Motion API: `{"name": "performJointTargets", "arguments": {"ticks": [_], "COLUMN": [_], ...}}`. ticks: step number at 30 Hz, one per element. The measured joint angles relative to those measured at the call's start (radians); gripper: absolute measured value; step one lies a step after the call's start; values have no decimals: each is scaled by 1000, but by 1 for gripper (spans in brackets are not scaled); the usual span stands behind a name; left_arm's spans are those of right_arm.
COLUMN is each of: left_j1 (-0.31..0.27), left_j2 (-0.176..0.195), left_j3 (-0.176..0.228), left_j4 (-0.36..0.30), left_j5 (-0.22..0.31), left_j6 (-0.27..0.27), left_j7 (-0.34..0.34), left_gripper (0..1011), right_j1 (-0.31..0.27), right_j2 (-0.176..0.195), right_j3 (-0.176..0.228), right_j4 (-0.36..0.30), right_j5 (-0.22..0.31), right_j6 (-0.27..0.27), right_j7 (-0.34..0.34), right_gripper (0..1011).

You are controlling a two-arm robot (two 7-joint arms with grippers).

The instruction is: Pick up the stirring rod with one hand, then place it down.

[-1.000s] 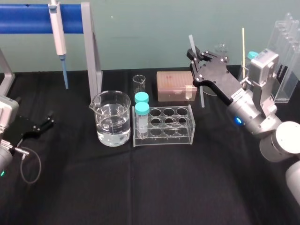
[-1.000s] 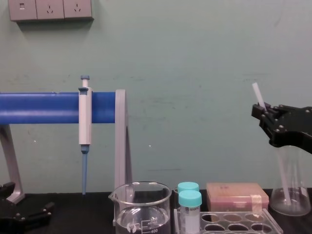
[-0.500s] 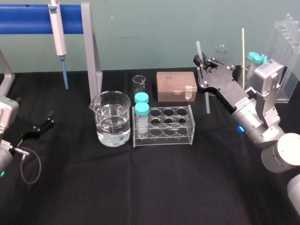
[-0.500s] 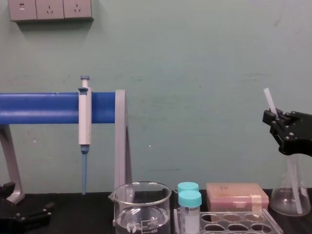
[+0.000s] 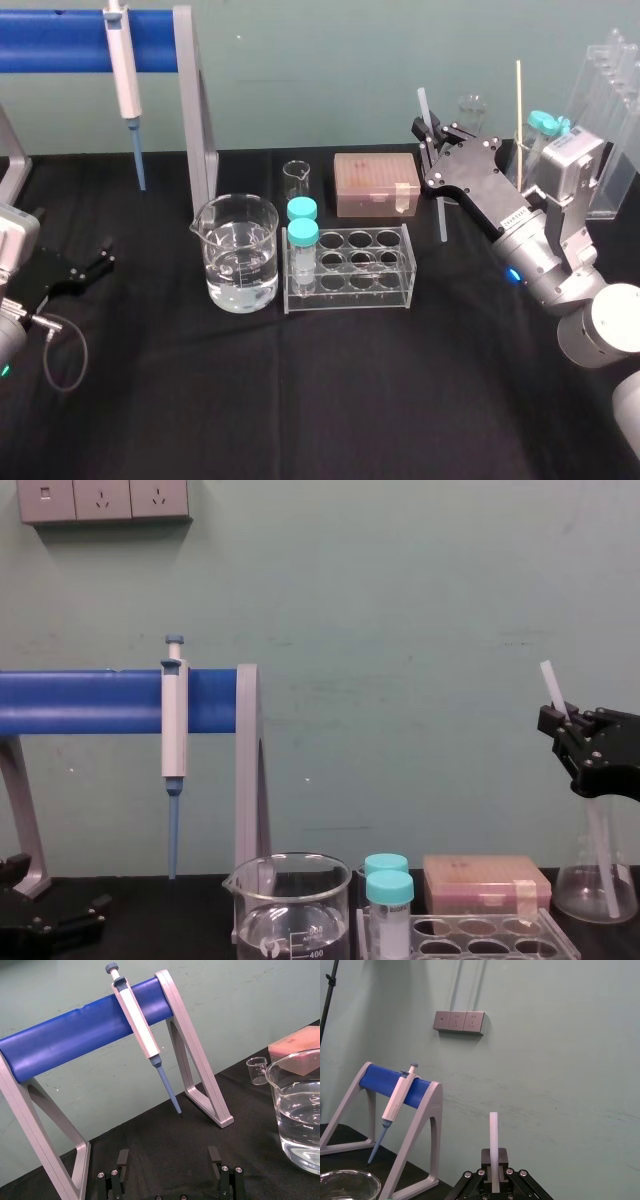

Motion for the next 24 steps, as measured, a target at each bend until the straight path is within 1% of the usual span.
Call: {"name": "performJointTargets", "arguments": {"ticks": [24], "left_j1": [0], "left_j2": [0], "left_j3": [0], "left_j4": [0], "left_j5": [0], "left_j6": [0], "left_j7": [0], "left_gripper": [1000], "right_j1": [2], "right_j2": [1], "right_j3": [-2], "right_j4": [1], "right_j5": [4], "right_j6": [-1], "right_j7": [2], "right_gripper": [68]}}
